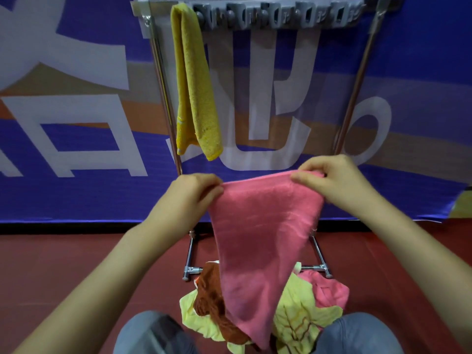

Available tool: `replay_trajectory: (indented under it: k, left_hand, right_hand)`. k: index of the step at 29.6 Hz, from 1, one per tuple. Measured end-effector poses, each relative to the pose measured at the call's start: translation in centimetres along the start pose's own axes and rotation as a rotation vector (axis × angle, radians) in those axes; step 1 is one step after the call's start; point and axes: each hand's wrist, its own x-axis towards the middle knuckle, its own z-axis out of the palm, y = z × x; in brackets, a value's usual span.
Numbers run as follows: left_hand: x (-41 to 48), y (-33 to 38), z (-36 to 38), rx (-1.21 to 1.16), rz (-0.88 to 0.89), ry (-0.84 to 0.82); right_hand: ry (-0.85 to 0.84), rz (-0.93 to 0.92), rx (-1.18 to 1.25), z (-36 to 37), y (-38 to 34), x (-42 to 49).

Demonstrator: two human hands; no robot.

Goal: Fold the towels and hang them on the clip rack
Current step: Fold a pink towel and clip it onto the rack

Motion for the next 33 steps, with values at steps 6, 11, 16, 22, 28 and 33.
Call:
replay_trajectory:
  k: [6,11,16,22,28,33]
  left_hand:
    - [-0.8,-0.5,0.7,-0.076,-0.204,-0.078]
    - [-1.2,-0.4,1.6,-0.290,-0.353,-0.077]
    - [-1.3,0.4,3.4,-0.383,-0.410,-0.079]
    - [-1.4,1.5,4.5,-0.493,-0.420,-0.168]
    - [-2.0,1.6,4.7,-0.499,-0.424,-0.209]
    - [-2.5,2.0,4.7,-0.531,-0.449,-0.262]
  right_hand:
    - [-0.077,0.083,0.090,1.6,0.1,-1.3]
    - [-0.104,0.265,0.288,3.3,0.2,-2.1]
    - [-0.199,0.324,0.495,5.2,-0.5,-2.8]
    - [-0.304,0.326,0.743,7.0,-2.1,-3.5]
    - [-0.339,0.364,0.811,8.5,-2.4,-3.8]
    - [-0.332,0.421,0.826,9.1,-2.9,-4.3]
